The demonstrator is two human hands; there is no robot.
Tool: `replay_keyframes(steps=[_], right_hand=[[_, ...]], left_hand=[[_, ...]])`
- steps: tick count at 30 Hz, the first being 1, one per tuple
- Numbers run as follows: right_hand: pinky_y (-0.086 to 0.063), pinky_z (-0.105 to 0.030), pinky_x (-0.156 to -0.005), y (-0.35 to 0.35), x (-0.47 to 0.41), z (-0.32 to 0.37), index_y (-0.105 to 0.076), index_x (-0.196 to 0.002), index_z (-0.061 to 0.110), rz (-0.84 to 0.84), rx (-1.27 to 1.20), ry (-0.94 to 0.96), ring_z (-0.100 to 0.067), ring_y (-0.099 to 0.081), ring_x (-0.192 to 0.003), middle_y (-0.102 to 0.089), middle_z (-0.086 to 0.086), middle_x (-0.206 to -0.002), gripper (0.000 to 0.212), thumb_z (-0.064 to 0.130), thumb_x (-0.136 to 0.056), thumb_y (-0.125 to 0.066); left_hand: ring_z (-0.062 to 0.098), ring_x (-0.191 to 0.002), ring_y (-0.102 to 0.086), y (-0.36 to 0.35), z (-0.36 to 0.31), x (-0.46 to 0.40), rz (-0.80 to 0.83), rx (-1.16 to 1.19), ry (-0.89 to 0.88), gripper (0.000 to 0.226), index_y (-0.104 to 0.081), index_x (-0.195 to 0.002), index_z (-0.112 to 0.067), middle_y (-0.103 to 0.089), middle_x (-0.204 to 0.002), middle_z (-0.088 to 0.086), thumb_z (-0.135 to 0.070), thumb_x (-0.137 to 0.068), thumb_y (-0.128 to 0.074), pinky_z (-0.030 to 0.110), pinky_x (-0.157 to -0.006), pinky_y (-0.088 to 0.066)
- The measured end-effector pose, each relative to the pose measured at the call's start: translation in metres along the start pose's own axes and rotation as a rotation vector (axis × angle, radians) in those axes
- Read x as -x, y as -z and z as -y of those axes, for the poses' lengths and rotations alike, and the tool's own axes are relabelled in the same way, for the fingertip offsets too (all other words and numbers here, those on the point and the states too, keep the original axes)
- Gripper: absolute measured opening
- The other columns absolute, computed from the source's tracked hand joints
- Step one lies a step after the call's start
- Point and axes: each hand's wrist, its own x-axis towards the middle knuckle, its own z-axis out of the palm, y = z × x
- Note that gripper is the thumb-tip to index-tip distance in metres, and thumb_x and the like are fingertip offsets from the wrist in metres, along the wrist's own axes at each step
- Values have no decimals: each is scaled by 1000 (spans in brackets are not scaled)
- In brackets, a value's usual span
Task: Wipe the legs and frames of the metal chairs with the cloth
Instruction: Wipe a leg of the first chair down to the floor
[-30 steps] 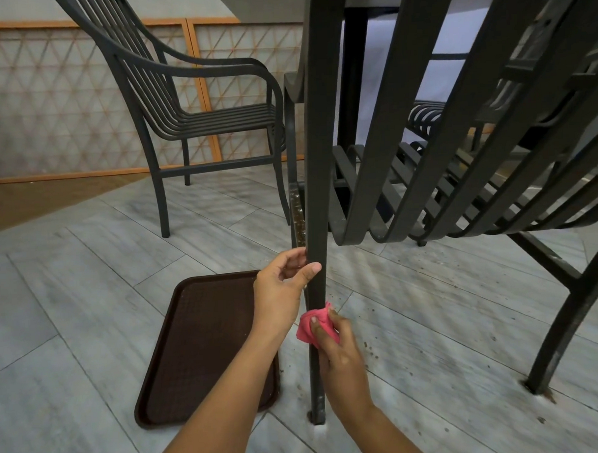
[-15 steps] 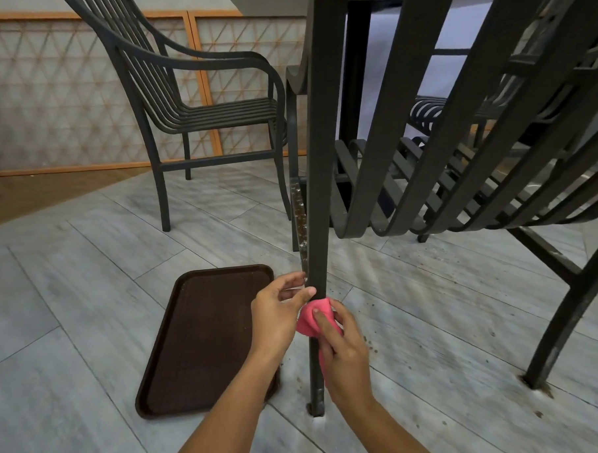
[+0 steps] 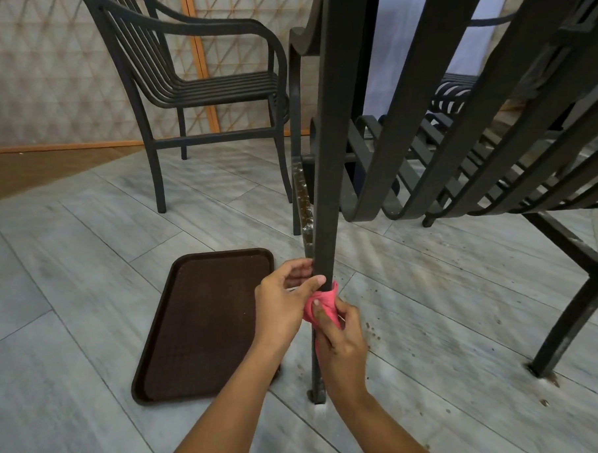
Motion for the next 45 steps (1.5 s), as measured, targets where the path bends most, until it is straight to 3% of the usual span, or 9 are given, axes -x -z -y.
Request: replay_keyframes(steps=[3, 8, 12, 20, 26, 32, 35, 40, 45], right_hand=[[-47, -18, -80, -3, 3, -3, -50, -115, 37, 13, -59, -31, 6, -58, -96, -60, 21, -106, 34, 49, -83, -56], [-44, -16, -93, -12, 9, -14, -62, -119, 12, -21, -120, -56, 5, -47, -107, -52, 6, -114, 31, 11, -88, -59], [-43, -7, -86, -12, 13, -20, -61, -118, 28, -27, -65, -19, -1, -51, -103, -55, 9, -112, 30, 21, -89, -57], [-36, 0, -83, -14, 20, -30, -67, -111, 8, -6, 19, 29, 4, -43, -97, -52, 2, -106, 30, 4, -81, -62], [-43, -7, -81, -16, 18, -32, -66, -113, 11, 7, 40, 71, 1, -46, -96, -58, -6, -107, 32, 11, -82, -58], [-51, -20, -76, -14, 20, -36, -65, -114, 14, 46, -19, 86, -2, -47, -98, -54, 0, -111, 31, 8, -84, -62], [-50, -17, -80, -12, 21, -35, -61, -115, 24, 42, -54, 74, -6, -52, -99, -53, 1, -115, 30, 17, -87, -58], [-50, -19, -82, -9, 21, -34, -56, -118, 31, 30, -7, 123, -15, -56, -99, -57, -9, -117, 40, 12, -83, -54], [-50, -22, -86, -11, 21, -34, -49, -121, 34, 32, -29, 109, -18, -57, -103, -56, -9, -119, 41, 14, -85, -53]], left_hand=[[9, -85, -69, 0, 2, -2, 2, 5, 2, 28, -68, -93, -25, -72, -88, -3, -8, -73, -76, 18, -72, -54], [9, -85, -68, 0, 2, -2, -2, 1, 3, 27, -68, -92, -25, -72, -89, -2, -10, -72, -77, 15, -72, -53], [9, -85, -68, -1, 1, -1, -9, -12, 1, 26, -68, -94, -22, -71, -89, -2, -11, -72, -77, 13, -74, -52], [7, -85, -67, -1, 0, 0, -11, -16, 8, 26, -68, -95, -22, -71, -90, -3, -11, -73, -77, 14, -76, -52], [7, -85, -67, -1, 1, 1, -16, -18, 1, 26, -67, -94, -25, -70, -90, -4, -12, -74, -76, 16, -77, -53], [9, -91, -66, -3, 9, 4, -16, -63, 4, 30, -65, -102, -25, -69, -97, -5, -10, -77, -74, 21, -81, -53], [12, -90, -64, -5, 19, 10, -33, -114, 24, 32, -62, -104, -24, -67, -98, -4, -12, -77, -74, 21, -78, -53], [12, -90, -61, -2, 36, 15, -65, -183, 172, 47, -58, -116, -12, -63, -104, 2, -27, -75, -77, 14, -70, -47], [13, -101, -62, 0, 50, 13, 40, -171, 318, 62, -61, -117, -8, -67, -110, 5, -50, -72, -71, 20, -80, -48]])
